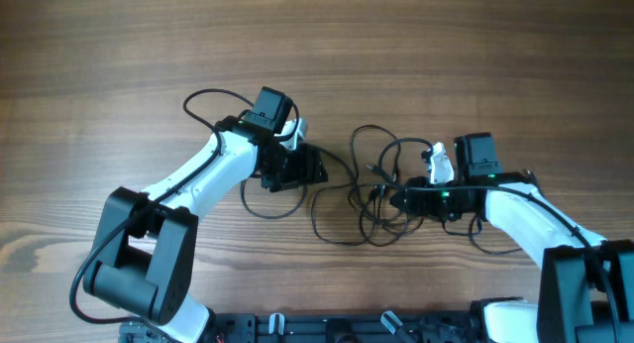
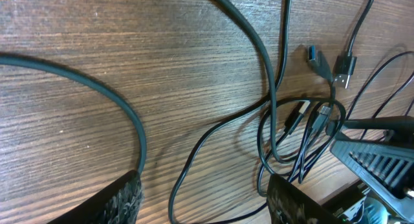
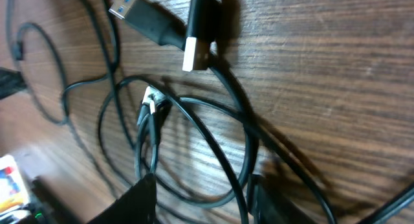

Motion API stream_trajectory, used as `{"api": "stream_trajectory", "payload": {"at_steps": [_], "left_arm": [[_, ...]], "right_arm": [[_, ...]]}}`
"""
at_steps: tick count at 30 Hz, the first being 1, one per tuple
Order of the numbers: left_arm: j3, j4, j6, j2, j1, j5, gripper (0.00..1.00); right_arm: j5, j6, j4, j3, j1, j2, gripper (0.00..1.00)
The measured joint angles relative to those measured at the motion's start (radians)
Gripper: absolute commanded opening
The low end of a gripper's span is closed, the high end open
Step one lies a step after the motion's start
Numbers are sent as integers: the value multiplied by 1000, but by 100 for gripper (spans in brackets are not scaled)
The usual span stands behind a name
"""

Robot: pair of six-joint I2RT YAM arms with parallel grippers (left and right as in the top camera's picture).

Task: Untangle cables
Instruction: 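Grasp the cable pile with both grippers near the center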

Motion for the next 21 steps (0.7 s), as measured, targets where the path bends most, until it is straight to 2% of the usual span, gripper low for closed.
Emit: {"api": "stream_trajectory", "payload": {"at_steps": [2, 5, 8, 13, 16, 17, 20, 21], "left_arm": [[0, -6, 0, 0, 0, 1, 64], [0, -18, 0, 0, 0, 6, 64], [0, -22, 0, 0, 0, 7, 63], [0, -26, 0, 0, 6, 8, 62], [0, -24, 2, 0, 64, 23, 63], [0, -19, 12, 0, 84, 46, 66], [-1, 37, 77, 0, 139, 204, 73], [-2, 78, 124, 0, 143, 325, 74]], "right_arm": [[25, 11, 21, -2, 26, 0, 42], [53, 21, 32, -2, 58, 0, 19], [37, 30, 58, -3, 110, 0, 5], [-82, 53, 204, 4, 140, 0, 5], [-181, 83, 219, 109, 142, 0, 5], [-207, 91, 224, 173, 145, 0, 5], [-220, 132, 238, 299, 175, -2, 5], [-217, 141, 246, 310, 185, -4, 5]]}}
